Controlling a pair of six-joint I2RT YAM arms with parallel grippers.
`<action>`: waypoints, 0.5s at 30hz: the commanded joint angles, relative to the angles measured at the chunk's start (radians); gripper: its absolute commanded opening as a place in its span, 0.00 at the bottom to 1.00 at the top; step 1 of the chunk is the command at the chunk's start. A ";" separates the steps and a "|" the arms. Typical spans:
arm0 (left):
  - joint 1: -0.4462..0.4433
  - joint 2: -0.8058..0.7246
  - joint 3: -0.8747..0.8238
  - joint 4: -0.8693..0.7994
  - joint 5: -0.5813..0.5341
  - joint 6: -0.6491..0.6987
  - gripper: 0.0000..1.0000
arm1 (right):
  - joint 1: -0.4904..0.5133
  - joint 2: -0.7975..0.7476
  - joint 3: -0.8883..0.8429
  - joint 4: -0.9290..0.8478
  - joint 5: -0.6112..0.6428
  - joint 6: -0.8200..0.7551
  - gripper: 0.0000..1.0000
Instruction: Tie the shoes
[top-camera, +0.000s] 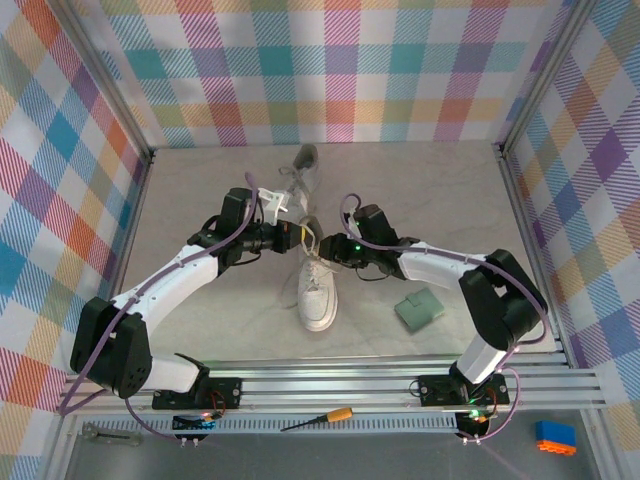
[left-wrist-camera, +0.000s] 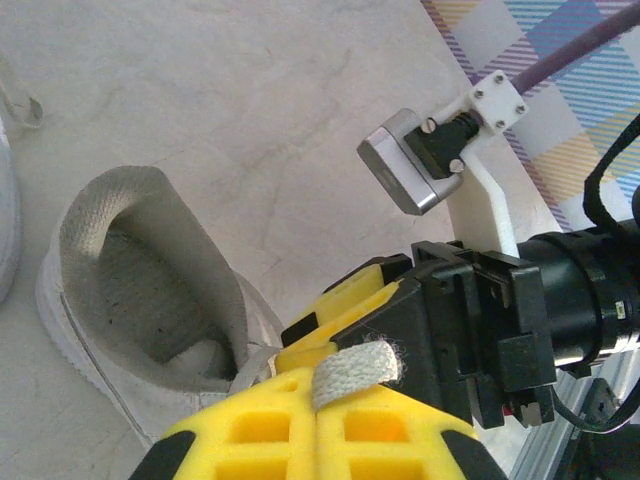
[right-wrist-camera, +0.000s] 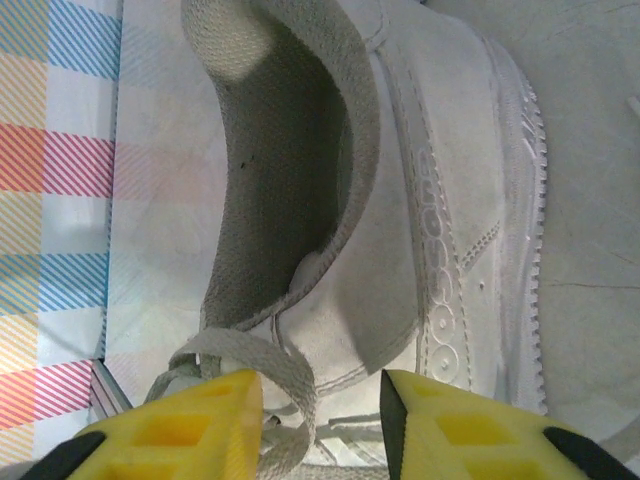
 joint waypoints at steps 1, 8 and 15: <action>-0.015 -0.023 -0.012 -0.013 -0.034 0.040 0.00 | 0.012 0.019 0.033 -0.003 -0.008 0.014 0.32; -0.027 -0.026 -0.015 -0.031 -0.075 0.050 0.00 | 0.016 -0.014 0.039 -0.027 0.017 0.026 0.14; -0.039 -0.029 -0.020 -0.042 -0.108 0.056 0.00 | 0.056 -0.115 0.064 -0.192 0.094 0.000 0.08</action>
